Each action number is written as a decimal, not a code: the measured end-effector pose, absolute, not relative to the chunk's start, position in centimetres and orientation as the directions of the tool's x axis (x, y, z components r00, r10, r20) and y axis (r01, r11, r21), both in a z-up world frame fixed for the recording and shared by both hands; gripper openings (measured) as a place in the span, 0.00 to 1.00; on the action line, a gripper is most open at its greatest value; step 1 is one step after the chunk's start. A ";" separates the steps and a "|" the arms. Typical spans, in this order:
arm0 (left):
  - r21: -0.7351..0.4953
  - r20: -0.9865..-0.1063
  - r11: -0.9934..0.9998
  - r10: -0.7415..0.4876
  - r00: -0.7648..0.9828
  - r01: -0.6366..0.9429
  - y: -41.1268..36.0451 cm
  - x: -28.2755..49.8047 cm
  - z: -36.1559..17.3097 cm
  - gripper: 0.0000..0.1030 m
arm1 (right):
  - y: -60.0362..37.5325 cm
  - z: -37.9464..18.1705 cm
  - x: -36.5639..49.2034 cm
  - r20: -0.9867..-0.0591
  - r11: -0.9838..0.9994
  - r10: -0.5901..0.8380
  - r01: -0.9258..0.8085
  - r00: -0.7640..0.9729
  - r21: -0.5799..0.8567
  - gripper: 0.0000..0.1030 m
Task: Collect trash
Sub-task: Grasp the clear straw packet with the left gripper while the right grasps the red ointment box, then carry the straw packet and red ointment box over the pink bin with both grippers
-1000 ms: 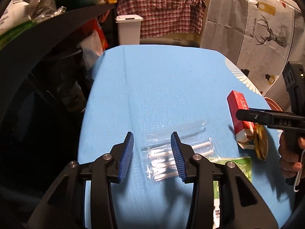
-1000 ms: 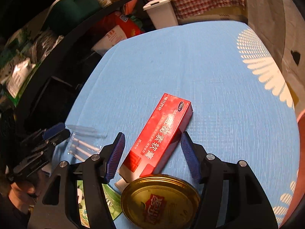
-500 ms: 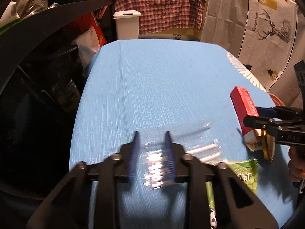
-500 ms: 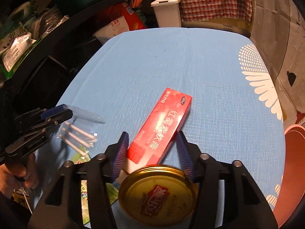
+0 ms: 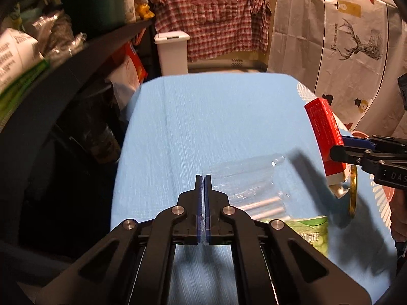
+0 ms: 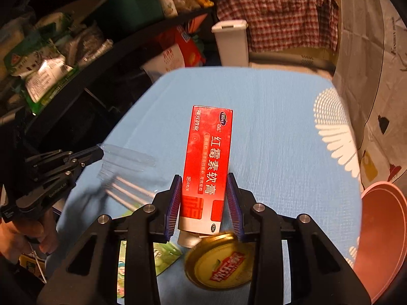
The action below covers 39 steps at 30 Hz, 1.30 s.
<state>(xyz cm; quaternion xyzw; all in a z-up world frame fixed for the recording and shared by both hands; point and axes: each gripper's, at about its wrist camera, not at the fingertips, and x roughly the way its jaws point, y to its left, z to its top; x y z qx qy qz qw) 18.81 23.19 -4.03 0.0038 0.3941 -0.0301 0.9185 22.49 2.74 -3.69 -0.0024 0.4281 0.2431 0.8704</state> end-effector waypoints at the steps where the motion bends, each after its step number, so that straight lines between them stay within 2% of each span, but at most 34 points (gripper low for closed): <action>1: -0.016 -0.718 0.999 -0.048 0.695 0.051 23.1 18.6 -3.6 0.01 | 2.7 -3.2 22.3 -0.739 0.882 0.422 -0.427 0.525 0.200 0.35; 21: -0.039 -0.592 0.995 0.051 0.805 -0.092 20.7 13.6 3.7 0.01 | -0.3 4.4 17.5 -0.598 0.869 0.474 -0.455 0.647 0.195 0.34; 39: -0.057 -0.540 0.996 0.022 0.841 -0.063 14.8 10.9 6.2 0.01 | -9.4 8.7 13.3 -0.527 0.918 0.383 -0.377 0.759 0.125 0.35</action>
